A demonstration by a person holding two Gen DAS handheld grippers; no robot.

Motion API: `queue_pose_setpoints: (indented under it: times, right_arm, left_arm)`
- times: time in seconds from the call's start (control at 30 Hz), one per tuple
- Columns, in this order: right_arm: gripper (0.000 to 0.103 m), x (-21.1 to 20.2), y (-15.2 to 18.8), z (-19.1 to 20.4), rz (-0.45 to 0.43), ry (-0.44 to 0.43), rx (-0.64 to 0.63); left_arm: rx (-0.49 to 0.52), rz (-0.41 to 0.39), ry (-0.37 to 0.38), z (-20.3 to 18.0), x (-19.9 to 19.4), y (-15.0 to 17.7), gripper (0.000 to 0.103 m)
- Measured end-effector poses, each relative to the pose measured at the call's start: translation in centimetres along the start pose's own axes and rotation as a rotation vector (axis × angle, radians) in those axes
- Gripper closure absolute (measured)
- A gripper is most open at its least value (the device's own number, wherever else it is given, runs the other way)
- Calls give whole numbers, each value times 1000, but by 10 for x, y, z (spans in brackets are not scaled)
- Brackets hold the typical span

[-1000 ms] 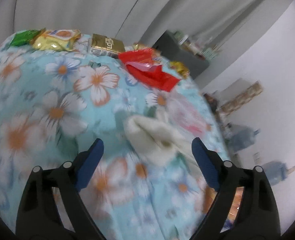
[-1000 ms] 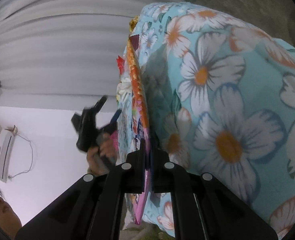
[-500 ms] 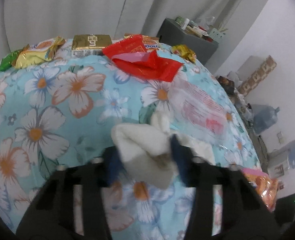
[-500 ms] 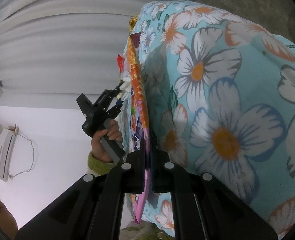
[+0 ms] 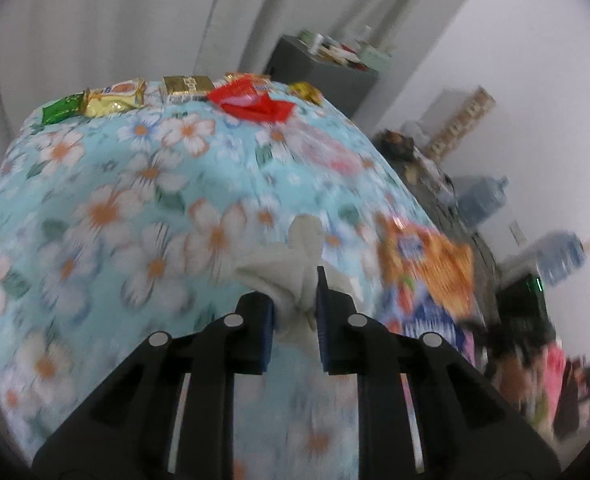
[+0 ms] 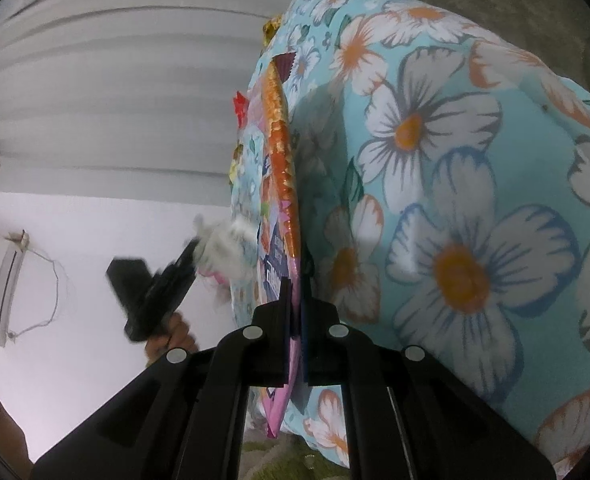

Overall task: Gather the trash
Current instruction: 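Grasp the white cloth with the left tool while the right tool holds the packet, then lift the white cloth off the bed with the left tool while the right tool holds the packet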

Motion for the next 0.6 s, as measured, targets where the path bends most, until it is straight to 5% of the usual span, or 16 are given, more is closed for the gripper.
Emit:
queue_pose_setpoints:
  times: [0.1, 0.27, 0.43, 0.6]
  right_arm:
    - [99, 5, -1, 4, 9, 11, -13]
    - [96, 12, -4, 7, 1, 15, 5]
    - [94, 15, -4, 6, 17, 30, 16]
    - [78, 19, -6, 12, 14, 32, 9]
  left_arm:
    - [30, 30, -41, -1, -19, 25, 84]
    - [-2, 16, -52, 7, -18, 60, 45]
    - [-29, -27, -86, 13, -4, 72, 31]
    - [4, -30, -184, 11, 13, 73, 29]
Point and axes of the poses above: each gripper's, at about its wrist camera, not at the fingertips, and x roughly the way its jaws point, z to its left, y to its underside, the point moved 5 cm from there along x, roughly the way its jaws point, and after that the axes turned 10 degrees about y, right-handed, at the moved point
